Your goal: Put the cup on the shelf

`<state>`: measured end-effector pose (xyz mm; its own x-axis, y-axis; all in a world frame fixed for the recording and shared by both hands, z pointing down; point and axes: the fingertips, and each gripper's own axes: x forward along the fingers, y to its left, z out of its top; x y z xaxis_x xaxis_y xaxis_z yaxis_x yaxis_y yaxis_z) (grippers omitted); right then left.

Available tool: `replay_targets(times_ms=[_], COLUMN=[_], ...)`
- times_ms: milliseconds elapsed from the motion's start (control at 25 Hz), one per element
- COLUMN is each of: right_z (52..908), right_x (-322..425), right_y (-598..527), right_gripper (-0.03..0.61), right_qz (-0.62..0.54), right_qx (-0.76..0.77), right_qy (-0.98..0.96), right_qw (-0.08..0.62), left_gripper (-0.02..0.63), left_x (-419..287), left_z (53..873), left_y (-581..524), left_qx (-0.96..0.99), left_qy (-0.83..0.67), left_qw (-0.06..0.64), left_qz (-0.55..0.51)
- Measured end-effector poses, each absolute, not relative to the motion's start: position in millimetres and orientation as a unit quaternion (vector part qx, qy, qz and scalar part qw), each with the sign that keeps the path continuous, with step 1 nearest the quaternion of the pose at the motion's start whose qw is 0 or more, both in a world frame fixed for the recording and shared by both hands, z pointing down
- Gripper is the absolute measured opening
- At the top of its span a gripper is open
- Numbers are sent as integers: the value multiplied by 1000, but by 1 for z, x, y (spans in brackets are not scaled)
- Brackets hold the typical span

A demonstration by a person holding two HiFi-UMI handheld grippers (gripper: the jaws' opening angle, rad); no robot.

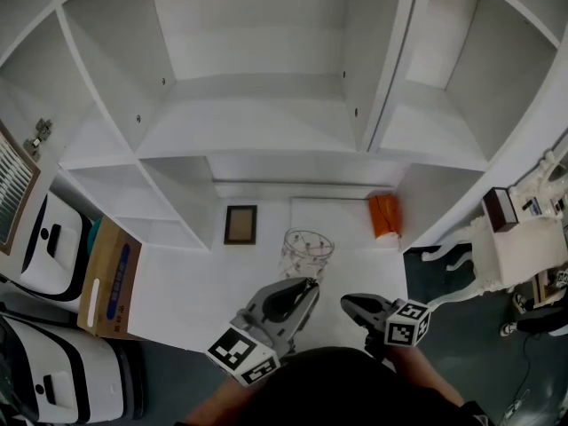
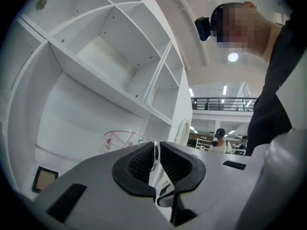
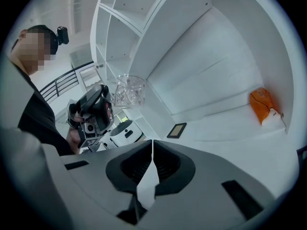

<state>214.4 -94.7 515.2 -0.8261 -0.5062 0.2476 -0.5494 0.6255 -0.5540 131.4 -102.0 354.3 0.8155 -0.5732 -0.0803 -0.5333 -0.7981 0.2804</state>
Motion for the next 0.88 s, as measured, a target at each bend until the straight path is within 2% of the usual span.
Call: replay_targets(times_ms=[480, 880], right_z=[517, 524], right_x=[221, 222], right_y=[-101, -98], right_gripper=[17, 17], right_qz=[326, 337], right_qx=[293, 299], right_qy=[-899, -893], right_qw=[6, -4], left_gripper=[43, 43], left_x=[123, 111], left_z=[278, 211], left_y=[-94, -88], left_qx=[950, 959], left_qy=[-285, -230], left_qw=[71, 69], left_qz=[-104, -149])
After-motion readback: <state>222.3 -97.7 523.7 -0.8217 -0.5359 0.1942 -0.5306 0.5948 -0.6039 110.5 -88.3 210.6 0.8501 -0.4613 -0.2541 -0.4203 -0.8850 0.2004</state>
